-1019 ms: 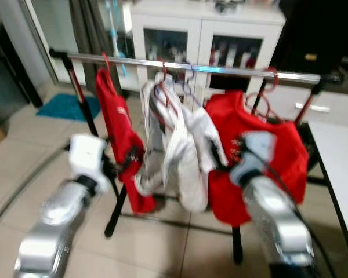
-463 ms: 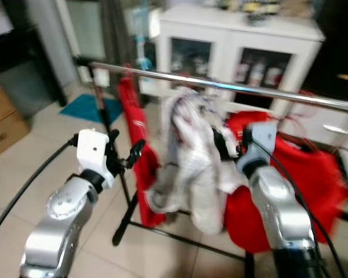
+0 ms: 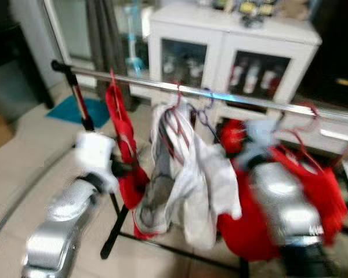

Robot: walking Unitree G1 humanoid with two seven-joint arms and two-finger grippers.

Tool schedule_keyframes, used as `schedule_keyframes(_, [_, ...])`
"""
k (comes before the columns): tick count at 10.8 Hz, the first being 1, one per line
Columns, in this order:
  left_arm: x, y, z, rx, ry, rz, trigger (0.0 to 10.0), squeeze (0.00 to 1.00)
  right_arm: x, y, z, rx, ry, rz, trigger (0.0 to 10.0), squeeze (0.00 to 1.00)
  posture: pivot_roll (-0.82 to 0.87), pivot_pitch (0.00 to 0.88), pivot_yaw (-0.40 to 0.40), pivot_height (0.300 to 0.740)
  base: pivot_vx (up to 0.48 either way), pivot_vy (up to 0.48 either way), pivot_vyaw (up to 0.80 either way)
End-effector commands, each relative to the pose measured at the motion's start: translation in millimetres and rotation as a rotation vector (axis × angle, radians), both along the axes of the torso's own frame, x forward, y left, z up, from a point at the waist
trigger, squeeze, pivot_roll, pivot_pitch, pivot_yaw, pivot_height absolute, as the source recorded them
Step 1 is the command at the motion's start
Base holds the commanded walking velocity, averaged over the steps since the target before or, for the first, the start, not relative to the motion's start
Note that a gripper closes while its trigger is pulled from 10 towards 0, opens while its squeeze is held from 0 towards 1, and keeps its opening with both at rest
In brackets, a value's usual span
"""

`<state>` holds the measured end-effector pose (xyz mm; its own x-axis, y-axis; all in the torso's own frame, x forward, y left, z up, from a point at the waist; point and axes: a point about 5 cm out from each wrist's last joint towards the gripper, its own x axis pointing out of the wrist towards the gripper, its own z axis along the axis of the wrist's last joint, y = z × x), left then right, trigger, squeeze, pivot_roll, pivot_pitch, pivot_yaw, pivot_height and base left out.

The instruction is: Hang hanger

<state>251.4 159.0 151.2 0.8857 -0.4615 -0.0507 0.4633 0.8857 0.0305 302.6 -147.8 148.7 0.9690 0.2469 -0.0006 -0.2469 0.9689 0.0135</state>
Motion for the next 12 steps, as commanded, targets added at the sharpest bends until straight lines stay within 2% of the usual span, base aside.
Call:
schedule_keyframes(1, [-4.3, 2.6, 1.1, 0.02, 0.005, -0.05, 10.0, 0.0, 3.6, 6.5, 10.7, 0.025, -0.016, 0.061, 10.0, 1.0, 0.11, 0.0, -0.025, 0.74, 0.0, 0.0, 0.0])
schedule_keyframes(2, [-11.5, -0.3, 1.7, 0.035, 0.022, -0.17, 10.0, 0.0, 7.4, 3.0, 11.0, 0.018, 0.039, 0.136, 10.0, 1.0, 0.1, 0.0, -0.026, 0.74, 0.0, 0.0, 0.0])
schedule_keyframes(4, [-25.2, -0.2, 0.0, 0.079, 0.104, -0.366, 10.0, 0.0, 24.2, -7.0, 9.3, 0.002, 0.121, 0.169, 10.0, 1.0, 0.1, 0.0, -0.036, 0.74, 0.0, 0.0, 0.0])
schedule_keyframes(5, [-27.4, 0.5, 0.9, 0.083, 0.113, -0.393, 10.0, 0.0, 28.5, -8.3, 9.4, 0.002, 0.142, 0.176, 10.0, 1.0, 0.11, 0.0, -0.041, 0.74, 0.0, 0.0, 0.0])
schedule_keyframes(6, [-30.5, 1.2, 1.1, 0.088, 0.127, -0.431, 10.0, 0.0, 36.3, -9.9, 9.9, -0.005, 0.168, 0.187, 10.0, 0.0, 0.12, 0.0, -0.052, 0.74, 0.0, 0.0, 0.0])
schedule_keyframes(9, [-37.0, 0.7, 1.0, 0.098, 0.154, -0.5, 10.0, 0.0, 51.6, -14.4, 7.5, 0.001, 0.246, 0.221, 10.0, 0.0, 0.13, 0.0, -0.07, 0.74, 0.0, 0.0, 0.0])
schedule_keyframes(10, [-38.3, 0.4, 2.2, 0.098, 0.157, -0.516, 10.0, 0.0, 57.3, -17.8, 5.7, 0.034, 0.284, 0.232, 5.5, 0.0, 0.13, 0.0, -0.073, 0.74, 0.0, 0.0, 0.0])
schedule_keyframes(11, [-38.8, 0.1, 2.1, 0.099, 0.157, -0.522, 10.0, 0.0, 60.6, -20.9, 4.7, 0.056, 0.304, 0.235, 0.5, 0.0, 0.13, 0.0, -0.075, 0.74, 0.0, 0.0, 0.0])
schedule_keyframes(12, [-38.9, 0.3, 2.1, 0.099, 0.157, -0.523, 10.0, 0.0, 62.0, -22.2, 5.3, 0.072, 0.307, 0.239, 0.0, 0.0, 0.13, 0.0, -0.075, 0.74, 0.0, 0.0, 0.0])
